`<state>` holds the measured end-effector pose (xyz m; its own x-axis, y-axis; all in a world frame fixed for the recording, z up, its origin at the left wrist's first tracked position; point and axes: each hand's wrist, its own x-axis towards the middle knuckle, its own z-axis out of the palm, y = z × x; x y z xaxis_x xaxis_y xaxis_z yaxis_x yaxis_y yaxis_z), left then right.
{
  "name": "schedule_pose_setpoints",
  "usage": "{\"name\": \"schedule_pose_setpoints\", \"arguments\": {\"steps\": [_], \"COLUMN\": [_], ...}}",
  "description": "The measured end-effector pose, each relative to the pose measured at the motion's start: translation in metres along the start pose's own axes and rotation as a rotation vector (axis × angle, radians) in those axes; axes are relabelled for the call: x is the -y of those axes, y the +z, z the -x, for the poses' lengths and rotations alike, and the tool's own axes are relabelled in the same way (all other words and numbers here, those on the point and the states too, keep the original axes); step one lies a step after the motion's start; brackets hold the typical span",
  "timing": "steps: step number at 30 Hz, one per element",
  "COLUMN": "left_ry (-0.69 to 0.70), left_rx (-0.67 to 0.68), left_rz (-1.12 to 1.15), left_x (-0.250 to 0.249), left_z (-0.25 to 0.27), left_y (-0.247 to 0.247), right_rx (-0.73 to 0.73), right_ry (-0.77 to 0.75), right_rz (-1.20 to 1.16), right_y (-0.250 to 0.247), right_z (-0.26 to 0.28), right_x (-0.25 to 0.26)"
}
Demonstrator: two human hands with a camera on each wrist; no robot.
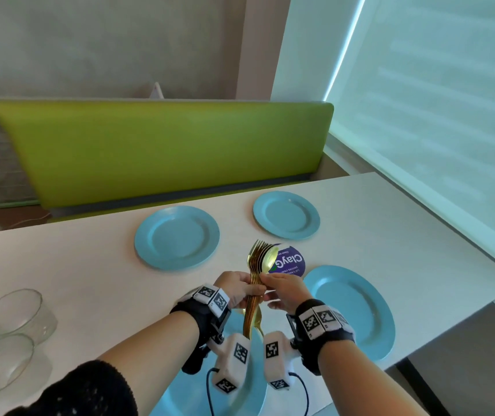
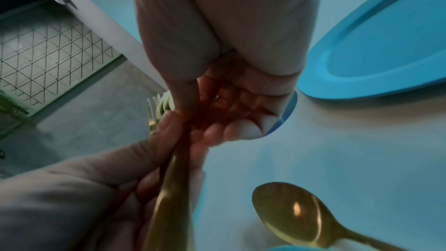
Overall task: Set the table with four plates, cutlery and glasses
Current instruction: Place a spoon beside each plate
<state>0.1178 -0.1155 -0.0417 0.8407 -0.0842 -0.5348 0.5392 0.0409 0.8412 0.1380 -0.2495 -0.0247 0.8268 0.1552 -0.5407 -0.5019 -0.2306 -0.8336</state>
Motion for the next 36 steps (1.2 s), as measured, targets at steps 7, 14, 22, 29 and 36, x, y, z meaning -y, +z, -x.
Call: {"name": "schedule_pose_setpoints", "arguments": {"steps": [7, 14, 22, 29, 36], "left_ry": [0.000, -0.065, -0.109, -0.123, -0.117], "left_rx": [-0.058, -0.224, -0.341, -0.349, -0.380], "left_rz": [0.023, 0.147, 0.178, 0.151, 0.155], "left_x": [-0.027, -0.049, -0.046, -0.052, -0.052], "left_z": [-0.029, -0.068, -0.093, -0.099, -0.107], "left_y": [0.028, 0.050, 0.059, 0.068, 0.078], "right_rx": [-0.055, -0.198, -0.294, -0.284, -0.244], "right_ry": [-0.002, 0.062, 0.233, 0.350, 0.404], "right_rz": [0.011, 0.338, 0.729, 1.292, 1.400], "right_y": [-0.045, -0.152, -0.254, -0.281, -0.283], "right_z": [-0.024, -0.061, -0.096, -0.108, -0.114], "right_x": [0.018, 0.029, 0.004, -0.016, -0.031]}}
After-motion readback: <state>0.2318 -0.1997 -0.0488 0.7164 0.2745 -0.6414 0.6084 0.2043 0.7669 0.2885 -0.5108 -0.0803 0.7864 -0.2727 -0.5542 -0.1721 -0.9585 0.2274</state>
